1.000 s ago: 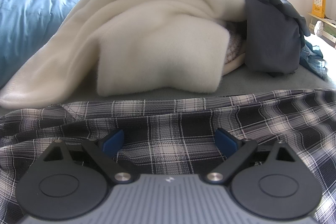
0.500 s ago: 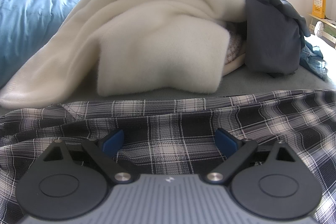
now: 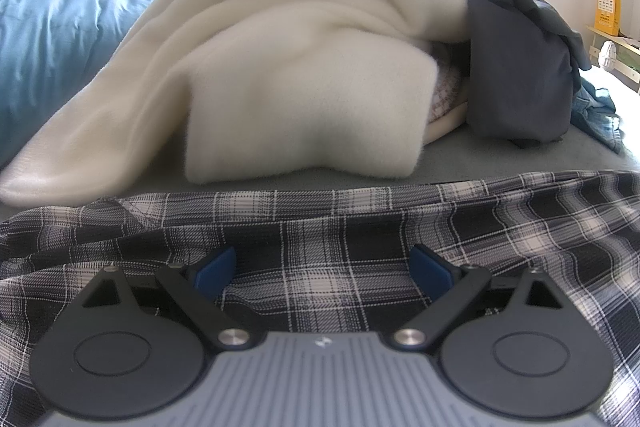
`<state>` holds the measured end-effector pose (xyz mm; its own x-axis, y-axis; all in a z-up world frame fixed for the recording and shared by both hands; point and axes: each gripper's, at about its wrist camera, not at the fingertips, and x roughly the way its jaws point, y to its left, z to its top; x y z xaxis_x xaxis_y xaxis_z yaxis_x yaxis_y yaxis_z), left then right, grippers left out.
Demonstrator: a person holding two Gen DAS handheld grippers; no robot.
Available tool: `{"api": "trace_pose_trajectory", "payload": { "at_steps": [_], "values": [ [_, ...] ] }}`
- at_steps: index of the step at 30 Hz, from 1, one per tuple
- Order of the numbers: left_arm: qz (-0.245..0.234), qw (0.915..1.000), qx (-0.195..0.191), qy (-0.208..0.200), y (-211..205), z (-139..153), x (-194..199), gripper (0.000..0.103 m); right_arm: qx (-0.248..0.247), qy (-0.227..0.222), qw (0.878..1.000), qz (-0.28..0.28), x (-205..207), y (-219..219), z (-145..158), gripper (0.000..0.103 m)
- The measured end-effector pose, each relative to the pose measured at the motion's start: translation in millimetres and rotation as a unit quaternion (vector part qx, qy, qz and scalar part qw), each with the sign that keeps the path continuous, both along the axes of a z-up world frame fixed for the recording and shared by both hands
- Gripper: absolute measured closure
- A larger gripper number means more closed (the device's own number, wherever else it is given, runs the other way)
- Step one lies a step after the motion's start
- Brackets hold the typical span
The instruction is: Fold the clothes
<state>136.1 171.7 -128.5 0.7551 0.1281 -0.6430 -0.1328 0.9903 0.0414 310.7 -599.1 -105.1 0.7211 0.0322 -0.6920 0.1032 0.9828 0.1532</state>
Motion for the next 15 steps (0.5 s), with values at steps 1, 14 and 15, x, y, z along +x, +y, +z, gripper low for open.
{"api": "trace_pose_trajectory", "payload": {
  "at_steps": [1, 14, 15],
  "values": [
    [0.0, 1.0, 0.0, 0.0, 0, 0, 0, 0.009, -0.009, -0.007, 1.0, -0.002, -1, 1, 3, 0.099],
    [0.0, 1.0, 0.002, 0.0, -1, 0, 0, 0.009, -0.104, -0.014, 0.994, -0.018, 64, -6, 1, 0.101],
    [0.0, 1.0, 0.002, 0.0, -1, 0, -1, 0.009, -0.105, -0.008, 0.994, -0.019, 69, -6, -4, 0.101]
  ]
}}
